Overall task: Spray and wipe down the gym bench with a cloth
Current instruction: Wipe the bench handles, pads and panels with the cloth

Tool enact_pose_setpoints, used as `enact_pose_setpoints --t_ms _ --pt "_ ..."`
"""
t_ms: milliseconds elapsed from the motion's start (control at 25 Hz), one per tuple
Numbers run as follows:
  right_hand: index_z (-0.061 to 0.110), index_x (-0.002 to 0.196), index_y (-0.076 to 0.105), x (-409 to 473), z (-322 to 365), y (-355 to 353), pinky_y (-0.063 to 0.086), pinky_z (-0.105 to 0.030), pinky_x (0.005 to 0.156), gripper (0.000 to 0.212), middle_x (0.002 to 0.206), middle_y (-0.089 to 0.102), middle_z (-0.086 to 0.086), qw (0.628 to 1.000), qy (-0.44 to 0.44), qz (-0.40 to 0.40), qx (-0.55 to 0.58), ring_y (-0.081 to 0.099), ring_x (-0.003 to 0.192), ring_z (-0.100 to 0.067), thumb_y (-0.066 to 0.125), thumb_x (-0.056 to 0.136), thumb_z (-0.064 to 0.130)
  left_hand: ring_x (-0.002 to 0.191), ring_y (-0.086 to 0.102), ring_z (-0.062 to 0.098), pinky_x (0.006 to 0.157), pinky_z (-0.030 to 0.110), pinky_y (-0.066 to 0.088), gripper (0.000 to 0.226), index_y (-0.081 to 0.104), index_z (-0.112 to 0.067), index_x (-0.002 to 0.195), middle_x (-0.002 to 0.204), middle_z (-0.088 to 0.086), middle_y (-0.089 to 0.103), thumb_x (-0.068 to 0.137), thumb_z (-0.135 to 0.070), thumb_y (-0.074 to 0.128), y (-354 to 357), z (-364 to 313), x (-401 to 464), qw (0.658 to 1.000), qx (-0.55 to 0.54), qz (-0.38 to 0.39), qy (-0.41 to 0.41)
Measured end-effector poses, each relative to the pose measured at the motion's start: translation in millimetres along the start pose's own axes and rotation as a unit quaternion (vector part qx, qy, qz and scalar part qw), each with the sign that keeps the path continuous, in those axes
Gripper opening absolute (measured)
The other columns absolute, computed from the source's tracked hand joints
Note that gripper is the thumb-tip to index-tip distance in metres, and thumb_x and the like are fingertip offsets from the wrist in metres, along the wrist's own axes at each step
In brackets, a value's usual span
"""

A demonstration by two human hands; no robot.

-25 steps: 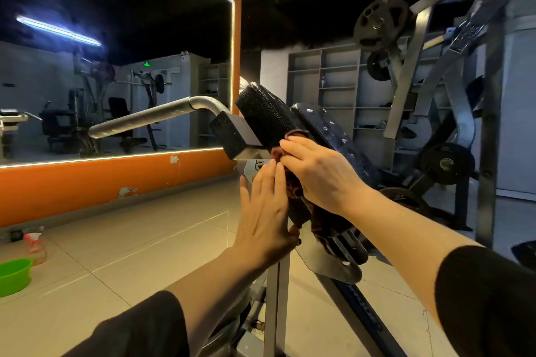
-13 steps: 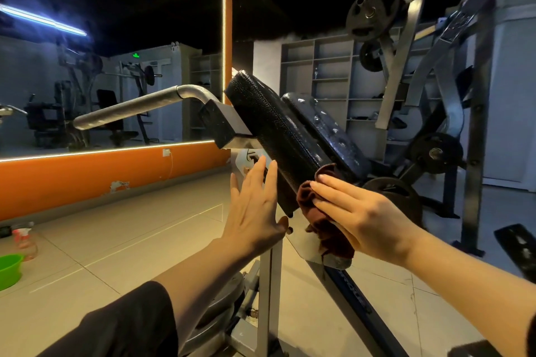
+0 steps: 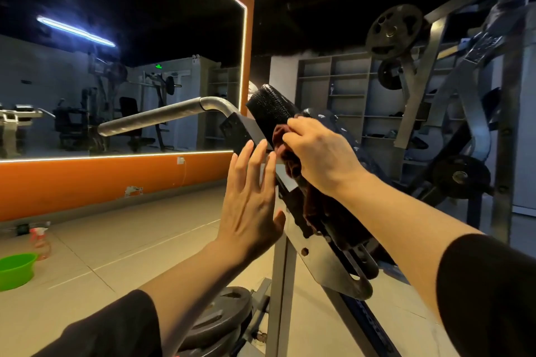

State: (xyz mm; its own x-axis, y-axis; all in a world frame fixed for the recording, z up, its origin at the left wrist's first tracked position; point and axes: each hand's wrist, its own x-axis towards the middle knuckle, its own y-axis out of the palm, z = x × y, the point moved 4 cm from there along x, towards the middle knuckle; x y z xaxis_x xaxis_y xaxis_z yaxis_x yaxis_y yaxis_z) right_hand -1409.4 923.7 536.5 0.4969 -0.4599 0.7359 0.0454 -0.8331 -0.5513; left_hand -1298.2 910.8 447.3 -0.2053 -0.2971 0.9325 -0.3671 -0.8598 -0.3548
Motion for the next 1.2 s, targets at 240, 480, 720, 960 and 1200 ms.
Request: enact_pose_setpoints --t_ms 240,480,720,960,1200 --pt "0.006 0.128 0.059 4.7 3.1 23.3 0.044 -0.043 0.105 0.042 0.139 0.053 -0.011 1.0 -0.005 -0.022 -0.012 0.045 0.134 -0.031 0.064 0.088 0.017 0.145 0.01 0.037 0.118 0.051 0.007 0.105 0.026 -0.004 0.149 0.156 0.023 0.019 0.064 -0.034 0.08 0.2 11.8 8.2 0.999 0.016 0.019 -0.035" --pt "0.007 0.127 0.061 -47.8 -0.4 28.0 0.043 -0.044 0.107 0.041 0.135 0.057 -0.012 0.998 -0.039 -0.053 0.001 0.049 0.13 -0.031 0.059 0.089 0.02 0.147 0.008 0.033 0.118 0.055 0.005 0.107 0.028 -0.001 0.148 0.156 0.019 0.02 0.065 -0.044 0.08 4.7 -16.7 3.0 0.999 0.002 0.032 0.021" --pt "0.009 0.122 0.064 -114.2 -4.8 20.5 0.04 -0.042 0.106 0.045 0.131 0.06 -0.012 0.996 -0.083 -0.017 -0.009 0.054 0.125 -0.03 0.063 0.08 0.022 0.144 0.023 0.036 0.114 0.062 0.009 0.085 0.041 -0.005 0.141 0.147 0.019 0.04 0.071 -0.038 0.076 10.0 -36.9 -10.8 0.998 0.001 0.055 0.034" --pt "0.009 0.122 0.064 -158.9 -13.2 13.3 0.037 -0.043 0.104 0.041 0.129 0.061 -0.013 0.989 -0.14 -0.008 -0.054 0.056 0.122 -0.031 0.057 0.083 0.019 0.142 0.024 0.036 0.112 0.06 0.0 0.085 0.047 -0.008 0.137 0.143 0.016 0.044 0.064 -0.035 0.081 11.3 -34.8 -12.3 0.996 0.011 0.079 0.035" --pt "0.002 0.119 0.065 -79.0 -13.1 7.6 0.048 -0.039 0.097 0.039 0.127 0.061 -0.017 0.997 -0.067 -0.034 -0.034 0.056 0.122 -0.033 0.047 0.088 0.019 0.146 0.018 0.031 0.118 0.057 0.001 0.085 0.043 -0.008 0.141 0.147 0.014 0.041 0.068 -0.031 0.08 7.1 -24.7 -6.8 0.996 0.002 0.066 0.052"
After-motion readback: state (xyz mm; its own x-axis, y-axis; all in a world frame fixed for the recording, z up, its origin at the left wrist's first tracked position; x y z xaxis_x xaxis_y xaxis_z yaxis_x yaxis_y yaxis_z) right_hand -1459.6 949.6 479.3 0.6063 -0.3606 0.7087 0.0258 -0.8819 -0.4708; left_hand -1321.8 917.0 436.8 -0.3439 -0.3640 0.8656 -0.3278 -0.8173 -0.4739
